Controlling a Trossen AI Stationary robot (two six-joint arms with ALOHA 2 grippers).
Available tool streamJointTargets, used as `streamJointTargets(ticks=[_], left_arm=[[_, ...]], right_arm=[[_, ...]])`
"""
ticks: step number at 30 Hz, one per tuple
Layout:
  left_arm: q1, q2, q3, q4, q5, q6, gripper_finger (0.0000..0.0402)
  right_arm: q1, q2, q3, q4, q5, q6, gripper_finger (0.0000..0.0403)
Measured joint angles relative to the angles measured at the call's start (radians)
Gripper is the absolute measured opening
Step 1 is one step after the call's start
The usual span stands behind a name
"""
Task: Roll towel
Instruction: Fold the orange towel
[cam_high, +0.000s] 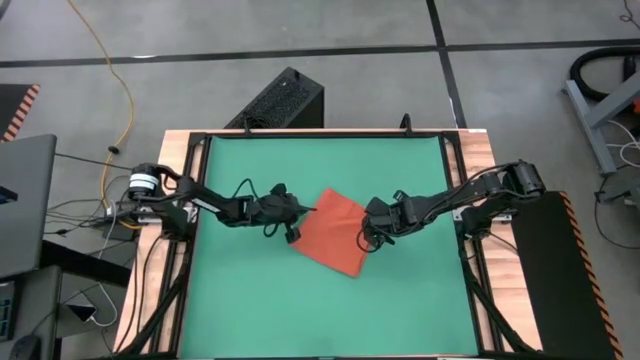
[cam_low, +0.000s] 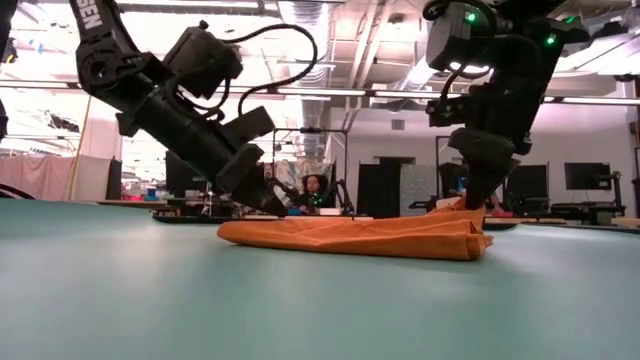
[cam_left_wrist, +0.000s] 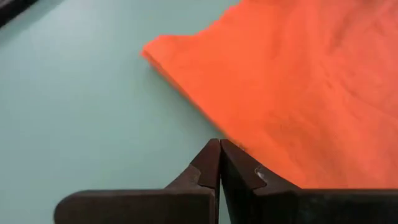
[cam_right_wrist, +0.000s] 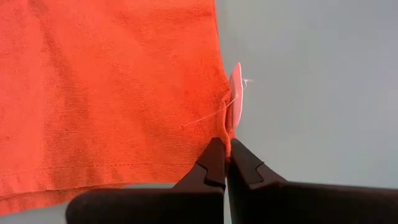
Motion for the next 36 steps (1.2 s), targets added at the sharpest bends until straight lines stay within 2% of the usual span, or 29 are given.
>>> streamJointTargets(ticks=[8, 18, 26, 36], left_arm=[[0.049, 0.066, 0.03, 0.01, 0.092, 0.008, 0.0], [0.039, 0.07, 0.067, 0.011, 0.19, 0.057, 0.0], [0.042, 0.07, 0.067, -0.011, 0.181, 0.075, 0.0], [0.044, 0.07, 0.066, -0.059, 0.172, 0.046, 0.0]], right_arm=[[0.0, 0.0, 0.0, 0.01, 0.0, 0.0, 0.0011], [-0.006, 0.0, 0.0, 0.022, -0.001, -0.014, 0.0011], [-0.006, 0.0, 0.0, 0.034, -0.005, -0.011, 0.0011], [0.003, 0.0, 0.0, 0.005, -0.09, 0.114, 0.0011]])
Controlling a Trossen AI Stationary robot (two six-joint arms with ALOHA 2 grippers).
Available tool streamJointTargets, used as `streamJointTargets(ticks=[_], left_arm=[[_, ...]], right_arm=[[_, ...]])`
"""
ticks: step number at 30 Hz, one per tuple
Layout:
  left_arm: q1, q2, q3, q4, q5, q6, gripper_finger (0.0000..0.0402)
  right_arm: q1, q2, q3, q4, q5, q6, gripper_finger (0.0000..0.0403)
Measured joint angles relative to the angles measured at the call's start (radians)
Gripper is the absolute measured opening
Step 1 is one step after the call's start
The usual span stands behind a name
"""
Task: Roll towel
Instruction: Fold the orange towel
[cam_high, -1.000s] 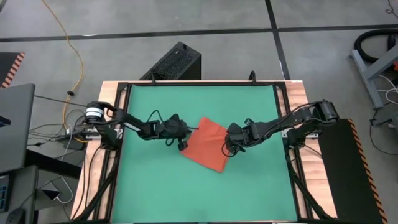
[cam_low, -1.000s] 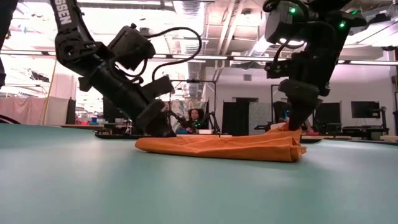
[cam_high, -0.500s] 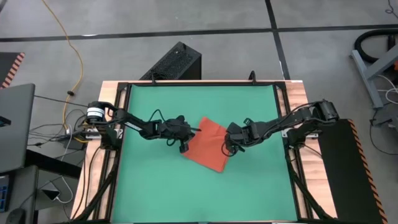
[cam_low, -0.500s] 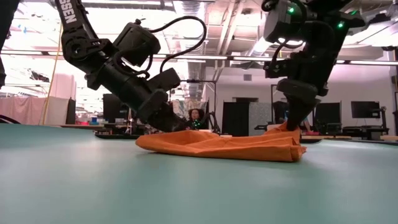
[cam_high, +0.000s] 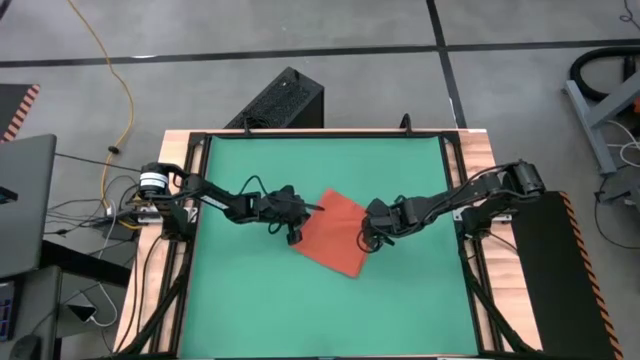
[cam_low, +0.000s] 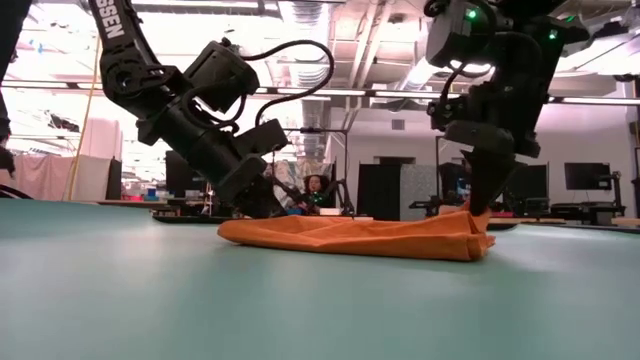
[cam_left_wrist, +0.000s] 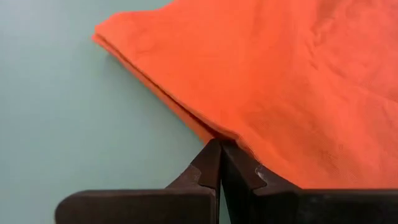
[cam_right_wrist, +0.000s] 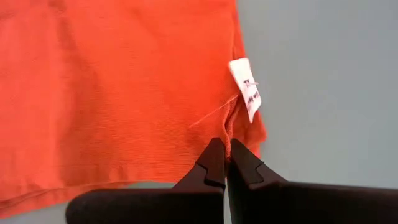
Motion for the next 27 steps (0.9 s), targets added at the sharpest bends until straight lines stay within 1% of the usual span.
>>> streamJointTargets(ticks=[6, 14, 18, 22, 24, 25, 27], left_arm=[[0.0, 0.0, 0.0, -0.018, -0.002, -0.013, 0.0], [-0.001, 0.0, 0.0, -0.019, -0.023, -0.063, 0.0], [0.0, -0.014, -0.001, -0.026, -0.108, -0.007, 0.0], [0.029, -0.083, -0.001, -0.026, -0.123, 0.017, 0.0], [0.04, -0.127, -0.001, -0.013, -0.091, 0.035, 0.0], [0.044, -0.144, -0.001, 0.016, -0.047, 0.053, 0.0], [0.053, -0.158, 0.0, 0.11, 0.083, 0.08, 0.0]], right_arm=[[-0.001, 0.0, 0.0, -0.075, 0.002, 0.028, 0.0012], [-0.009, 0.0, 0.0, -0.071, 0.0, 0.022, 0.0025], [0.0, 0.0, 0.0, -0.074, 0.005, 0.026, 0.0056], [0.0, 0.0, 0.0, -0.089, 0.006, 0.049, 0.0096], [-0.001, 0.0, 0.0, -0.092, 0.007, 0.041, 0.0111], [-0.001, 0.0, 0.0, -0.091, 0.019, 0.036, 0.0118], [0.006, 0.0, 0.0, -0.08, 0.059, 0.03, 0.0127]])
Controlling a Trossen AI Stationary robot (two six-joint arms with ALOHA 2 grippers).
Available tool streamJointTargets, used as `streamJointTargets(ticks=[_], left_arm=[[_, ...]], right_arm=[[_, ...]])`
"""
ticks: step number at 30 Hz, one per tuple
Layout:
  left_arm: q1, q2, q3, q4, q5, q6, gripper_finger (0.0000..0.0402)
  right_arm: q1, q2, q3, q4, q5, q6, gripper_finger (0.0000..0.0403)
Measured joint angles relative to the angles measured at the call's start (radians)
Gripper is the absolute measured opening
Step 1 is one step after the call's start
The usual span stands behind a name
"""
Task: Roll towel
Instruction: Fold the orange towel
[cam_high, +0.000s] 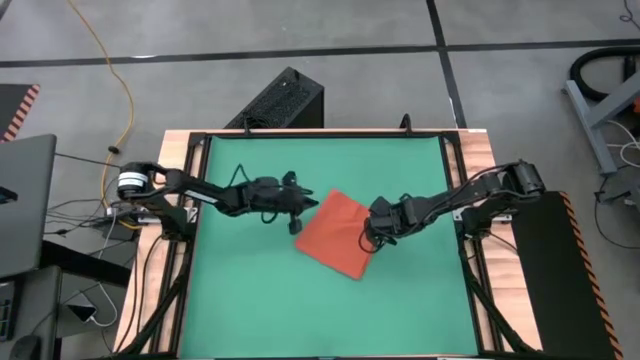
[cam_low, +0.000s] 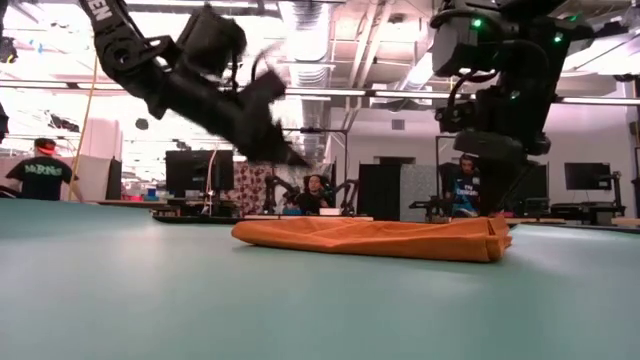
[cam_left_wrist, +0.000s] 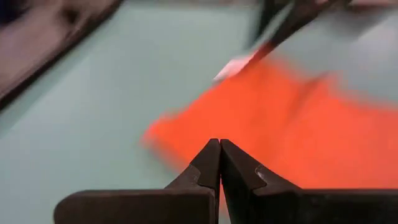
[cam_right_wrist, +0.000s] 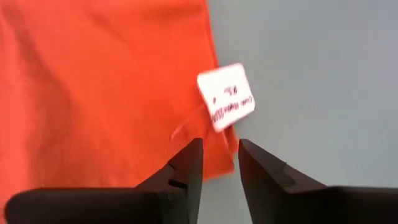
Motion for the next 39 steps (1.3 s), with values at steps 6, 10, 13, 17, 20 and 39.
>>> streamJointTargets(ticks=[6, 10, 13, 17, 20, 39], left_arm=[[0.023, 0.062, 0.017, 0.059, 0.218, 0.077, 0.0], [0.031, 0.136, 0.076, 0.061, 0.264, 0.133, 0.0], [0.047, 0.192, 0.143, 0.012, 0.262, 0.169, 0.0], [0.079, 0.245, 0.244, -0.08, 0.245, 0.214, 0.0], [0.101, 0.288, 0.293, -0.184, 0.244, 0.237, 0.0], [0.113, 0.372, 0.328, -0.258, 0.241, 0.225, 0.0]], right_arm=[[0.043, -0.021, 0.0, 0.026, 0.112, -0.011, 0.0133], [0.097, -0.03, 0.0, 0.076, 0.181, -0.04, 0.0129], [0.148, -0.029, 0.0, 0.195, 0.191, -0.107, 0.0125], [0.213, -0.01, 0.001, 0.356, 0.188, -0.178, 0.0117], [0.249, 0.004, 0.001, 0.427, 0.19, -0.173, 0.0107], [0.315, 0.274, 0.022, 0.571, 0.062, -0.105, 0.0081]])
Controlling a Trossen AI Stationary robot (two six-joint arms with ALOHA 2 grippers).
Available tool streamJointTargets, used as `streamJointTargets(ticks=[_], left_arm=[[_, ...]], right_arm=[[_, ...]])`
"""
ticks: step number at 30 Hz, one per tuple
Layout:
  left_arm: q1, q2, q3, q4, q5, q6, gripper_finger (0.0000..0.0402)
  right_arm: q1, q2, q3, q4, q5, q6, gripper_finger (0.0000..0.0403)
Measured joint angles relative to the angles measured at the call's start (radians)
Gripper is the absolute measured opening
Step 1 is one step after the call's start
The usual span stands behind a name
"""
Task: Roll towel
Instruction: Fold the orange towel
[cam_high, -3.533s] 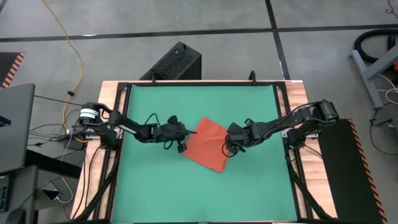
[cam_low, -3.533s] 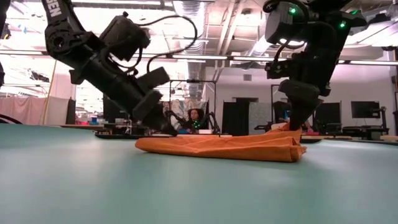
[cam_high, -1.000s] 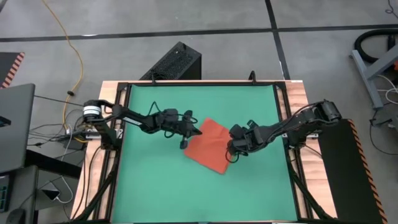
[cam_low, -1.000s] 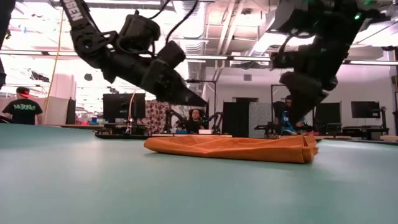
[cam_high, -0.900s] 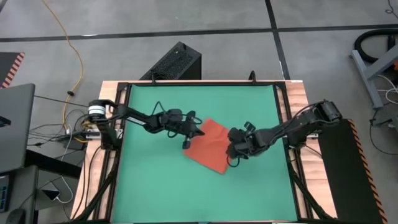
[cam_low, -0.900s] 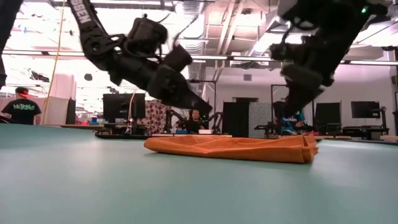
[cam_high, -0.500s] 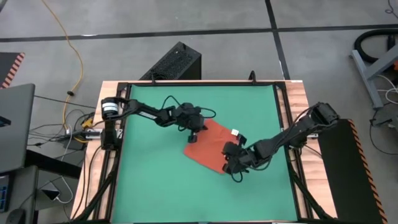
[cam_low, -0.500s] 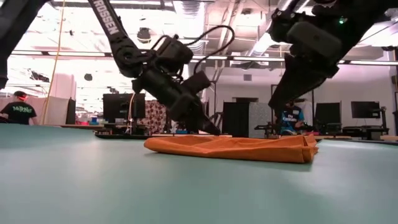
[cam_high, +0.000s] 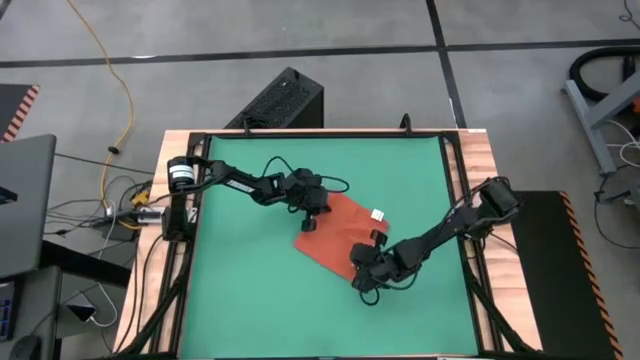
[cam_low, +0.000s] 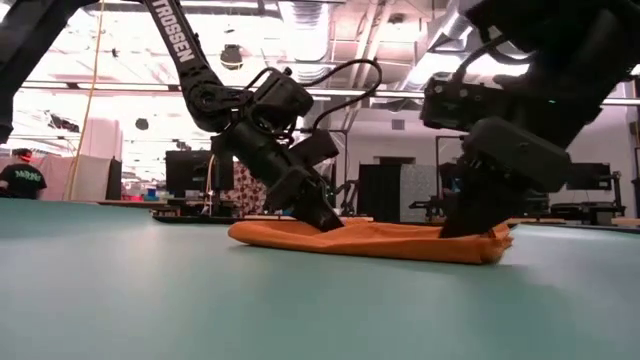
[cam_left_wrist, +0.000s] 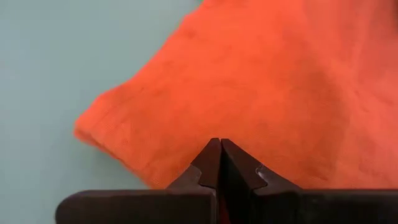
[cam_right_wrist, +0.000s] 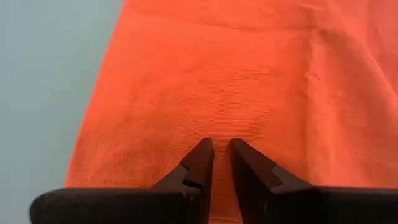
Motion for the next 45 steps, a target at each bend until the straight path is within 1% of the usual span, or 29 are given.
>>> streamJointTargets(ticks=[4, 9, 12, 16, 19, 22, 24, 26, 30, 32, 38, 45], left_arm=[[0.0, 0.0, 0.001, -0.012, -0.016, -0.004, 0.0], [0.0, -0.002, 0.001, -0.028, -0.052, -0.017, 0.0], [0.0, -0.002, 0.001, -0.035, -0.068, -0.026, 0.0], [0.0, -0.002, 0.001, -0.054, -0.069, -0.037, 0.0], [-0.001, -0.002, 0.001, -0.062, -0.069, -0.066, 0.0], [-0.001, -0.002, 0.001, -0.077, -0.069, -0.083, 0.0], [-0.001, -0.002, 0.001, -0.085, -0.069, -0.097, 0.0], [-0.001, -0.002, 0.001, -0.092, -0.069, -0.105, 0.0], [-0.001, -0.002, 0.0, -0.104, -0.069, -0.115, 0.0], [-0.001, -0.002, 0.0, -0.106, -0.069, -0.121, 0.0], [-0.001, -0.002, 0.0, -0.102, -0.061, -0.133, 0.0], [-0.001, -0.002, -0.001, -0.112, -0.058, -0.16, 0.0]], right_arm=[[0.014, 0.004, 0.018, -0.018, -0.007, -0.004, 0.0081], [0.044, -0.047, 0.017, -0.043, -0.06, -0.028, 0.008], [0.066, -0.073, 0.017, -0.055, -0.069, -0.038, 0.0073], [0.098, -0.077, 0.017, -0.053, -0.082, -0.041, 0.0063], [0.115, -0.074, 0.041, -0.046, -0.015, -0.08, 0.0057], [0.118, -0.073, 0.071, -0.038, 0.092, -0.131, 0.0049], [0.109, -0.073, 0.074, -0.041, 0.156, -0.138, 0.0042], [0.093, -0.073, 0.071, -0.042, 0.17, -0.137, 0.0033], [0.073, -0.053, 0.055, 0.013, 0.148, -0.139, 0.0016], [0.075, -0.035, 0.052, 0.048, 0.118, -0.14, 0.0012], [0.085, 0.046, 0.053, 0.087, 0.013, -0.087, 0.0013], [0.131, 0.089, 0.104, 0.08, -0.031, -0.087, 0.0013]])
